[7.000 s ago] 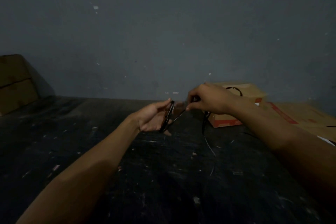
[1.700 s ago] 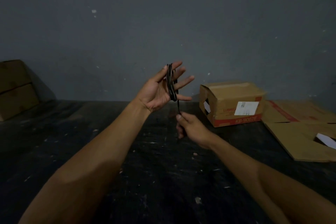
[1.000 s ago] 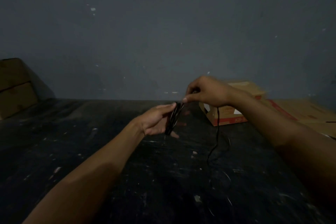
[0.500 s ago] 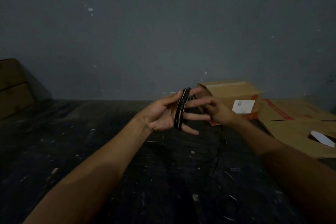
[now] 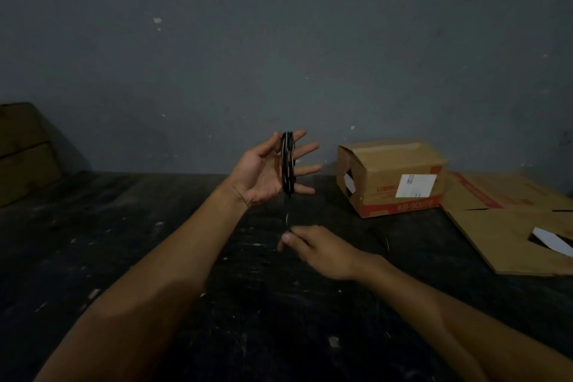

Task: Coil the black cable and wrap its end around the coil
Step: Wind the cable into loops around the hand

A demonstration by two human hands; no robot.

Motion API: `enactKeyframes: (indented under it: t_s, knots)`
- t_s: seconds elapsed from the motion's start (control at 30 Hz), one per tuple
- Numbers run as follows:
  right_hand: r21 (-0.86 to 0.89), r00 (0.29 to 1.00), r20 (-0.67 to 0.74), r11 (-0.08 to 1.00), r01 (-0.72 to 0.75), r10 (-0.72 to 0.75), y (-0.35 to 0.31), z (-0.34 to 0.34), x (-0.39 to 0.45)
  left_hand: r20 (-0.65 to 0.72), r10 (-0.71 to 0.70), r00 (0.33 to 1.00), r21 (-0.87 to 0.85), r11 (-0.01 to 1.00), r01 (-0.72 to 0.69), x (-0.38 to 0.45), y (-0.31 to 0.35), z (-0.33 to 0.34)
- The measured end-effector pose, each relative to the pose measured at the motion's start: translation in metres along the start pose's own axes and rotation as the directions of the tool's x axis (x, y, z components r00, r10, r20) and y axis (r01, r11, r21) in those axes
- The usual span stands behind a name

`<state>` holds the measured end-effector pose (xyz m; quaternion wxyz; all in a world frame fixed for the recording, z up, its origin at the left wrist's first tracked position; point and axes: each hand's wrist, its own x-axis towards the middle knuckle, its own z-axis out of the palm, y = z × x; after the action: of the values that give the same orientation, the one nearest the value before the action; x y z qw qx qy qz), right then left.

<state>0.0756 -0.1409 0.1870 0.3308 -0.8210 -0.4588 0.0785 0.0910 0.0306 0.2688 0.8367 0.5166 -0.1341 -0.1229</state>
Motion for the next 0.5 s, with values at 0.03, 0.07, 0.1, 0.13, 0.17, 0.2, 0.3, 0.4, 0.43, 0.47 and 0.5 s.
enactKeyframes:
  t_s: [0.03,0.07,0.1,0.13,0.17,0.2,0.3,0.4,0.43,0.47,0.5]
  knots:
    - [-0.023,1.0,-0.004,0.999,0.024,-0.024,-0.007,-0.003,0.0,-0.026,-0.005,1.0,0.005,1.0,0.005,-0.001,-0.001,-0.005]
    - [-0.052,0.999,-0.015,0.997,0.05,-0.051,-0.013,-0.007,-0.002,-0.051,-0.012,0.999,0.011,1.0,0.013,-0.002,-0.003,-0.01]
    - [-0.083,0.998,-0.023,0.995,0.062,-0.064,-0.018,-0.013,-0.003,-0.071,-0.021,0.997,0.016,1.0,0.022,-0.003,-0.005,-0.014]
    - [-0.113,0.997,-0.028,0.991,0.068,-0.072,-0.024,-0.02,-0.004,-0.09,-0.03,0.995,0.018,0.999,0.032,-0.005,-0.007,-0.018]
    - [-0.145,0.997,-0.026,0.987,0.072,-0.077,-0.029,-0.028,-0.005,-0.107,-0.039,0.994,0.016,0.999,0.041,-0.006,-0.01,-0.022]
    - [-0.184,0.996,-0.021,0.98,0.077,-0.083,-0.034,-0.036,-0.006,-0.12,-0.046,0.992,0.008,0.999,0.048,-0.008,-0.013,-0.024]
    - [-0.28,0.995,-0.044,0.957,0.078,-0.094,-0.046,-0.064,-0.003,-0.122,-0.059,0.991,-0.046,0.997,0.054,-0.01,-0.023,-0.029]
    - [-0.331,0.991,-0.086,0.941,0.072,-0.107,-0.051,-0.093,0.004,-0.074,-0.089,0.993,-0.036,0.996,0.087,-0.01,-0.033,-0.029]
    - [-0.338,0.989,-0.103,0.939,0.064,-0.105,-0.05,-0.101,0.007,-0.057,-0.108,0.993,-0.011,0.994,0.108,-0.01,-0.035,-0.027]
    - [-0.354,0.987,-0.126,0.934,0.051,-0.101,-0.05,-0.109,0.011,-0.044,-0.131,0.99,0.014,0.991,0.132,-0.009,-0.036,-0.024]
    - [-0.371,0.985,-0.146,0.928,0.035,-0.096,-0.049,-0.117,0.015,-0.029,-0.156,0.987,0.036,0.987,0.157,-0.009,-0.037,-0.022]
